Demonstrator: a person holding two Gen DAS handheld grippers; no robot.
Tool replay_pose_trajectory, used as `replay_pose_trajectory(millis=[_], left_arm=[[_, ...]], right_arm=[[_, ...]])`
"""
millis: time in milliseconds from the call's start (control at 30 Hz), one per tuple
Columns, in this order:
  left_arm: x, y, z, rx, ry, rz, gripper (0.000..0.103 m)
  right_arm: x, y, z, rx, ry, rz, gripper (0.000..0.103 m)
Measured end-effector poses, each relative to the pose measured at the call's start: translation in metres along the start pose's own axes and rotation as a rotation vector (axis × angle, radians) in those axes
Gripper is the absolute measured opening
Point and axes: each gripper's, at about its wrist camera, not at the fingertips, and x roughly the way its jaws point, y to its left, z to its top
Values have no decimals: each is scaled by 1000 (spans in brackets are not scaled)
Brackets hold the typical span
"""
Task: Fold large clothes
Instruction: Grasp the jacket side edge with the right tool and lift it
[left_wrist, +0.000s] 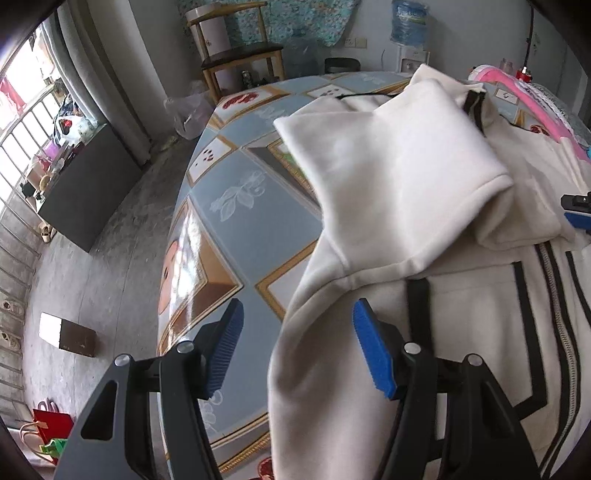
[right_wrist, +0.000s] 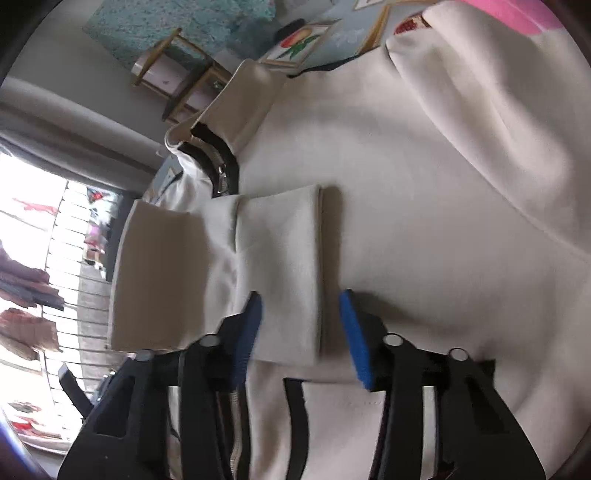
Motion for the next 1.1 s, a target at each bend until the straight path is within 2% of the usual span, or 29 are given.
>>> replay_pose_trajectory(millis=[67,167,233,333,367,467,633,833,933,1000,1100], left_arm=[[4,3,-2,-8,13,1,60],[5,7,-4,-19,9,-9,60],[5,8,-4,-23,10,-3,60],[5,8,-4,-19,7,34,60],[6,9,-3,-19,5,42,60],[8,14,-2,-36,4,51,62],[9,17,0,-51,7,51,62],[9,17,0,-48,16,59,62],[8,18,0,-53,21,57,62],[6,19,-1,-52,23,51,62],[-5,23,-1,-58,2,14,62]], right_arm=[[2,4,-3,-30,15,-18,8],[2,15,-7,-115,-2,-71,3],[-8,23,-7,-146,-40,-63,3],[-44,29,4,-159,-157,-30,2],[-57,29,7,-159,-200,-34,2],[-77,13,14,-127,-257,-48,2],[-55,-26,11,-53,-179,-94,2],[-76,-37,15,-38,-240,-61,2],[-66,-46,17,-41,-204,-119,2],[-56,-56,18,-28,-160,-126,2],[-58,-62,15,-18,-146,-94,11]])
